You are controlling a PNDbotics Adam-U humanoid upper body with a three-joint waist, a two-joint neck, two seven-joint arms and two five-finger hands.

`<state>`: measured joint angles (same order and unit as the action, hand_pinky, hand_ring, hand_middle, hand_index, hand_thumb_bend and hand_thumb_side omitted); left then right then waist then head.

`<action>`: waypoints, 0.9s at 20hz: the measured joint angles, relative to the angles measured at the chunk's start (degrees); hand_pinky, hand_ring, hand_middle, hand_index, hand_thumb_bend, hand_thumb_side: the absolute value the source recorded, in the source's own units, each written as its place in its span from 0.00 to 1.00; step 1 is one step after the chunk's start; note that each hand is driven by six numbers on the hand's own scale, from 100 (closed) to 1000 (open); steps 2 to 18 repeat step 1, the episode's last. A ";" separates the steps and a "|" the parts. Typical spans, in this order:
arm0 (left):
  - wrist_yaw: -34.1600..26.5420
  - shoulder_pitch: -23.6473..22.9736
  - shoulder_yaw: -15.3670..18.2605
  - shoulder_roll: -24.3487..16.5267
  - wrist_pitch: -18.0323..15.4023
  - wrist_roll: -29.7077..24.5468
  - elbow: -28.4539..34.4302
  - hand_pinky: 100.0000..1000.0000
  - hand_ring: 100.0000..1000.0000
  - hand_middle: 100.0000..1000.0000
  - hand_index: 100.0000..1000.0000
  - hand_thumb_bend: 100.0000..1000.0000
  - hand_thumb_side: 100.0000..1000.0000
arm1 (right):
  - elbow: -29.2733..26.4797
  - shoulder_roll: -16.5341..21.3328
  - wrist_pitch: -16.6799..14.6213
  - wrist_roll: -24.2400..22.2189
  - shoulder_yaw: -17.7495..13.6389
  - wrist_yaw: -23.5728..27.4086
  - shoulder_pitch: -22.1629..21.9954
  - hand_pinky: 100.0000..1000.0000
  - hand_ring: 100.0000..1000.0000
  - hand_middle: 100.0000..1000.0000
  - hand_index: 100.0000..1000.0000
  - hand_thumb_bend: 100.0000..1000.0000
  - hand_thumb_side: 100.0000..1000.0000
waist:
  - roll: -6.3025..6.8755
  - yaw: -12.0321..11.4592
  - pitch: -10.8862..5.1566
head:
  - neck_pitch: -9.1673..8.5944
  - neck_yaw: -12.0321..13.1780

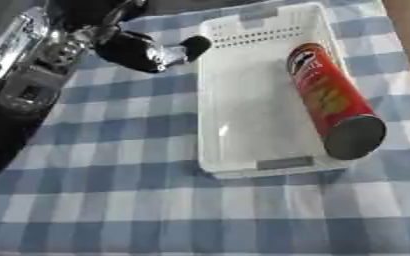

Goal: Pick up objects on the table and place them in the box.

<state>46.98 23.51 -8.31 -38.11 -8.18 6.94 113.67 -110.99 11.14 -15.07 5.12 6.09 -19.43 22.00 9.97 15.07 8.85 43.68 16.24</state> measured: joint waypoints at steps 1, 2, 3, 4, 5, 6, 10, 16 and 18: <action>-1.50 -1.66 0.86 0.76 0.27 2.82 0.00 0.79 0.85 0.90 0.94 0.30 1.00 | 0.00 0.01 0.06 0.08 -0.11 -0.09 -0.03 0.56 0.69 0.61 0.84 0.00 1.00 | -0.05 -0.25 0.00 | 0.00 -0.08; -1.50 -1.66 0.86 0.76 0.27 2.82 0.00 0.79 0.85 0.90 0.94 0.30 1.00 | 0.00 0.01 0.06 0.08 -0.11 -0.09 -0.03 0.56 0.69 0.61 0.84 0.00 1.00 | -0.05 -0.25 0.00 | 0.00 -0.08; -1.50 -1.66 0.86 0.76 0.27 2.82 0.00 0.79 0.85 0.90 0.94 0.30 1.00 | 0.00 0.01 0.06 0.08 -0.11 -0.09 -0.03 0.56 0.69 0.61 0.84 0.00 1.00 | -0.05 -0.25 0.00 | 0.00 -0.08; -1.50 -1.66 0.86 0.76 0.27 2.82 0.00 0.79 0.85 0.90 0.94 0.30 1.00 | 0.00 0.01 0.06 0.08 -0.11 -0.09 -0.03 0.56 0.69 0.61 0.84 0.00 1.00 | -0.05 -0.25 0.00 | 0.00 -0.08; -1.50 -1.66 0.86 0.76 0.27 2.82 0.00 0.79 0.85 0.90 0.94 0.30 1.00 | 0.00 0.01 0.06 0.08 -0.11 -0.09 -0.03 0.56 0.69 0.61 0.84 0.00 1.00 | -0.05 -0.25 0.00 | 0.00 -0.08; -1.50 -1.66 0.86 0.76 0.27 2.82 0.00 0.79 0.85 0.90 0.94 0.30 1.00 | 0.00 0.01 0.06 0.08 -0.11 -0.09 -0.03 0.56 0.69 0.61 0.84 0.00 1.00 | -0.05 -0.25 0.00 | 0.00 -0.08; -1.50 -1.66 0.86 0.76 0.27 2.82 0.00 0.79 0.85 0.90 0.94 0.30 1.00 | 0.00 0.01 0.06 0.08 -0.11 -0.09 -0.03 0.56 0.69 0.61 0.84 0.00 1.00 | -0.05 -0.25 0.00 | 0.00 -0.08; -1.50 -1.66 0.86 0.76 0.27 2.82 0.00 0.79 0.85 0.90 0.94 0.30 1.00 | 0.00 0.01 0.06 0.08 -0.11 -0.09 -0.03 0.56 0.69 0.61 0.84 0.00 1.00 | -0.05 -0.25 0.00 | 0.00 -0.08; -1.50 -1.66 0.86 0.76 0.27 2.82 0.00 0.79 0.85 0.90 0.94 0.30 1.00 | 0.00 0.01 0.06 0.08 -0.11 -0.09 -0.03 0.56 0.69 0.61 0.84 0.00 1.00 | -0.05 -0.25 0.00 | 0.00 -0.08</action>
